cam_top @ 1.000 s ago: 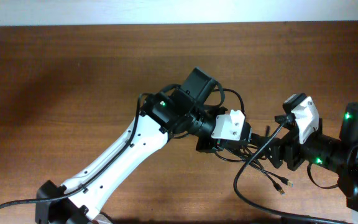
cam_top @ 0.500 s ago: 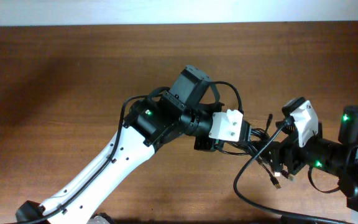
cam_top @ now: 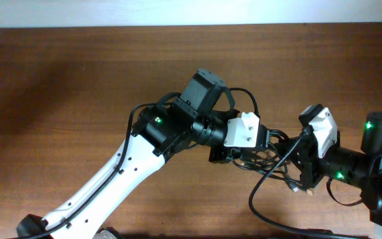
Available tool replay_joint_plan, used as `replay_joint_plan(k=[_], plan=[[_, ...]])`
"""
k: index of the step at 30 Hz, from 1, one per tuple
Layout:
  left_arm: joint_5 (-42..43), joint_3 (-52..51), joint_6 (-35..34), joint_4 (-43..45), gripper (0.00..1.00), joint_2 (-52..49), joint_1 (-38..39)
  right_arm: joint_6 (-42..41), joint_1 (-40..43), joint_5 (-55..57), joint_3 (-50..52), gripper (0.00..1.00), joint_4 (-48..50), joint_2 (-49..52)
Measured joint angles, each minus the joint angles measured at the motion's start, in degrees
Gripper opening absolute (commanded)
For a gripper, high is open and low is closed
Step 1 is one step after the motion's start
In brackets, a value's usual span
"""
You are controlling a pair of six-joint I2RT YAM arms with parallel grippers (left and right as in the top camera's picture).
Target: Untangle cables
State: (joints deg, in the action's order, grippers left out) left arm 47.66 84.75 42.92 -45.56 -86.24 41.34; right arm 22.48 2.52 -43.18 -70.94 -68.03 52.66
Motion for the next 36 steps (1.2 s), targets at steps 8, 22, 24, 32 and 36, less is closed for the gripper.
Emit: replay_joint_plan(k=[8,22,24,32,36], plan=[[-0.7,0.0,0.2,-3.3,0.99,0.0,0.0,-4.8,0.0,5.9,0.0,0.04,2.6,0.0],[-17.6,0.0,-15.9,-2.2,0.99,3.6,0.0,-16.5,0.0,16.5,0.0,0.04,5.9,0.0],[-21.1,0.0,-19.6,0.2,0.99,5.9,0.0,-16.7,0.0,16.3,0.0,0.04,5.9,0.0],[-31.9,0.0,-33.6,1.9,0.99,8.3,0.0,-15.2,0.0,7.4,0.0,0.04,7.0,-0.3],[-35.5,0.0,-45.3,1.0,0.99,8.3,0.0,-14.7,0.0,5.2,0.0,0.04,8.3,-3.1]])
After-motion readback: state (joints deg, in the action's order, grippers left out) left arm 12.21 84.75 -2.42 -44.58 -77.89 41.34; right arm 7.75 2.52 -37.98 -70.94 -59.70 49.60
